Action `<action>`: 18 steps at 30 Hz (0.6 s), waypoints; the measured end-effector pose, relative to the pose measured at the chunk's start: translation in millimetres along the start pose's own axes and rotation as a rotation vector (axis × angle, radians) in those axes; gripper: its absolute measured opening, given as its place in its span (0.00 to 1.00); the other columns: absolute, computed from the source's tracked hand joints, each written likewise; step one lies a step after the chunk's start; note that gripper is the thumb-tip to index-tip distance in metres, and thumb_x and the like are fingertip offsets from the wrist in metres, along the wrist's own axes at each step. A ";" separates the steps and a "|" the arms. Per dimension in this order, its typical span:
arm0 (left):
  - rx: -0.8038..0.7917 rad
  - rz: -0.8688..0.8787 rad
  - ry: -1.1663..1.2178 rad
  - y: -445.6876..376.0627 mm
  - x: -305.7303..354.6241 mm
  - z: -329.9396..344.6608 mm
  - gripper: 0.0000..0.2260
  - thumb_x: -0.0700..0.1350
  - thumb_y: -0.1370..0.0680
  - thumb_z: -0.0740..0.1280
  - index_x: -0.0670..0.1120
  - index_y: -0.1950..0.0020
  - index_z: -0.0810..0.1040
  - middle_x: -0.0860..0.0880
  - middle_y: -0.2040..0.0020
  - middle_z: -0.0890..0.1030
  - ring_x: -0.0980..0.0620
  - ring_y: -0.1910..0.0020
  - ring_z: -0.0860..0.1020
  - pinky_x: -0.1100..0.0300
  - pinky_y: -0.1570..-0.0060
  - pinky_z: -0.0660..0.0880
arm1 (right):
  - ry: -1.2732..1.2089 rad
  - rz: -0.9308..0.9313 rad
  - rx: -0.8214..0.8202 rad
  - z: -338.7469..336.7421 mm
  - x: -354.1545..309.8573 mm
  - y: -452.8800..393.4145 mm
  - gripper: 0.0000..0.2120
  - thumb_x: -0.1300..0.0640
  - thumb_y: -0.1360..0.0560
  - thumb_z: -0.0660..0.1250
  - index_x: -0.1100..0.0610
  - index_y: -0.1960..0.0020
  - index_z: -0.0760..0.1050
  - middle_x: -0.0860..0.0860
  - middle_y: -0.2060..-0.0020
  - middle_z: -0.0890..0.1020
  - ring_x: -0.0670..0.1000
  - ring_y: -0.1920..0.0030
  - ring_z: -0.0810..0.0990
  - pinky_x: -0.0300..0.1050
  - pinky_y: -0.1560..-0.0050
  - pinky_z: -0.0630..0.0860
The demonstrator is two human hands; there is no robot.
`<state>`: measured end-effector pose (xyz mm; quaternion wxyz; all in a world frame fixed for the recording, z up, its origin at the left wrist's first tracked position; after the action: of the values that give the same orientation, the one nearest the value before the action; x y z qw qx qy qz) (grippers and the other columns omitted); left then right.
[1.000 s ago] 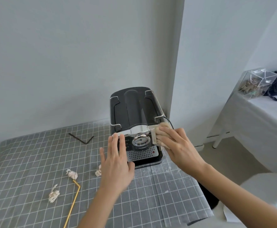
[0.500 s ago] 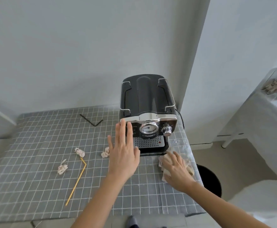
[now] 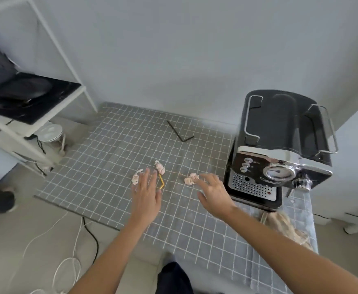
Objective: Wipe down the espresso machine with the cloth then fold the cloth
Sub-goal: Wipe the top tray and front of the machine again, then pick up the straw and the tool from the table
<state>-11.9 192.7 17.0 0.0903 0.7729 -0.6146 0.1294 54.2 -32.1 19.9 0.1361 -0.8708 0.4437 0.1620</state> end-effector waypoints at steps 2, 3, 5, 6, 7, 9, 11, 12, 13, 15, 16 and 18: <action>-0.070 -0.066 -0.020 -22.7 -31.9 9.1 0.24 0.45 0.20 0.59 0.48 0.24 0.58 0.44 0.23 0.56 0.42 0.24 0.54 0.37 0.30 0.60 | 0.004 0.053 -0.075 11.9 -5.5 -25.1 0.20 0.62 0.24 0.66 0.56 0.33 0.73 0.59 0.34 0.73 0.63 0.35 0.71 0.58 0.36 0.72; -0.103 -0.080 -0.046 -33.6 -46.3 14.0 0.24 0.45 0.20 0.59 0.49 0.24 0.58 0.44 0.22 0.55 0.42 0.23 0.53 0.38 0.30 0.60 | 0.018 0.088 -0.122 18.8 -7.4 -36.4 0.20 0.61 0.22 0.64 0.55 0.31 0.71 0.59 0.32 0.70 0.62 0.33 0.68 0.56 0.33 0.69; -0.157 -0.074 -0.096 -52.4 -71.2 24.0 0.25 0.45 0.20 0.59 0.51 0.24 0.57 0.45 0.22 0.55 0.43 0.24 0.53 0.41 0.30 0.62 | 0.042 0.181 -0.220 31.8 -10.0 -55.5 0.22 0.58 0.20 0.61 0.52 0.26 0.65 0.58 0.28 0.64 0.61 0.29 0.63 0.53 0.29 0.64; -0.191 -0.067 -0.097 -60.2 -81.9 29.9 0.25 0.44 0.20 0.60 0.52 0.24 0.57 0.45 0.22 0.55 0.43 0.23 0.53 0.41 0.29 0.61 | 0.049 0.223 -0.250 37.5 -10.8 -63.9 0.23 0.57 0.19 0.60 0.50 0.26 0.63 0.58 0.27 0.61 0.60 0.27 0.61 0.53 0.28 0.63; -0.218 -0.056 -0.080 -66.5 -91.1 35.2 0.25 0.44 0.20 0.60 0.53 0.24 0.58 0.45 0.22 0.55 0.43 0.23 0.52 0.42 0.29 0.60 | 0.053 0.256 -0.267 44.0 -11.7 -71.8 0.23 0.57 0.19 0.61 0.48 0.26 0.63 0.57 0.27 0.60 0.61 0.27 0.59 0.54 0.28 0.63; -0.254 -0.009 -0.021 -75.2 -106.0 45.9 0.23 0.42 0.19 0.59 0.52 0.25 0.61 0.47 0.22 0.55 0.43 0.23 0.52 0.44 0.27 0.57 | 0.070 0.301 -0.306 55.2 -12.7 -83.5 0.23 0.56 0.19 0.61 0.46 0.26 0.62 0.56 0.26 0.57 0.61 0.27 0.58 0.55 0.29 0.64; -0.242 0.057 0.058 -78.0 -115.7 53.5 0.20 0.40 0.19 0.59 0.49 0.27 0.67 0.46 0.23 0.60 0.44 0.24 0.55 0.47 0.27 0.58 | 0.104 0.329 -0.343 64.6 -11.1 -89.3 0.24 0.54 0.19 0.61 0.43 0.26 0.61 0.55 0.25 0.55 0.60 0.27 0.57 0.55 0.30 0.65; -0.205 0.090 0.107 -77.6 -119.2 56.4 0.18 0.38 0.20 0.60 0.45 0.30 0.71 0.45 0.25 0.64 0.44 0.25 0.60 0.49 0.27 0.60 | 0.107 0.345 -0.350 68.1 -9.5 -90.2 0.23 0.53 0.19 0.61 0.43 0.25 0.61 0.55 0.25 0.54 0.59 0.26 0.57 0.55 0.30 0.65; -0.162 0.122 0.156 -76.8 -123.4 59.6 0.16 0.35 0.21 0.62 0.42 0.33 0.74 0.43 0.29 0.69 0.43 0.28 0.65 0.48 0.29 0.63 | 0.101 0.362 -0.349 71.7 -7.5 -89.9 0.23 0.53 0.19 0.61 0.43 0.26 0.63 0.54 0.25 0.55 0.58 0.26 0.58 0.55 0.30 0.66; -0.094 0.178 0.232 -78.2 -132.4 63.9 0.15 0.31 0.25 0.66 0.40 0.40 0.79 0.43 0.36 0.76 0.44 0.36 0.73 0.47 0.37 0.73 | 0.077 0.383 -0.331 77.7 -3.9 -86.5 0.20 0.54 0.19 0.61 0.45 0.28 0.67 0.53 0.25 0.58 0.56 0.27 0.61 0.52 0.32 0.69; -0.073 0.195 0.262 -81.2 -135.2 64.2 0.15 0.30 0.26 0.66 0.40 0.41 0.79 0.44 0.39 0.77 0.46 0.39 0.75 0.49 0.40 0.75 | 0.078 0.382 -0.317 80.3 -2.3 -83.4 0.20 0.57 0.20 0.62 0.46 0.29 0.70 0.53 0.25 0.60 0.56 0.28 0.63 0.51 0.34 0.72; -0.033 0.226 0.313 -91.9 -131.9 59.6 0.16 0.30 0.26 0.65 0.41 0.40 0.78 0.46 0.41 0.77 0.50 0.41 0.75 0.54 0.39 0.74 | 0.087 0.384 -0.306 83.8 1.0 -77.0 0.21 0.63 0.22 0.64 0.49 0.31 0.73 0.54 0.26 0.63 0.56 0.28 0.65 0.52 0.39 0.76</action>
<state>55.0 318.1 -78.8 0.1823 0.6679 -0.6779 0.2473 104.1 42.9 -49.6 -0.0498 -0.7873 0.5767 0.2125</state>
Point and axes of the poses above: each hand's wrist, its own y-axis away from the middle knuckle, its own z-axis out of the palm, x = y × z, the point moved 1 cm from there along -y, towards the middle knuckle
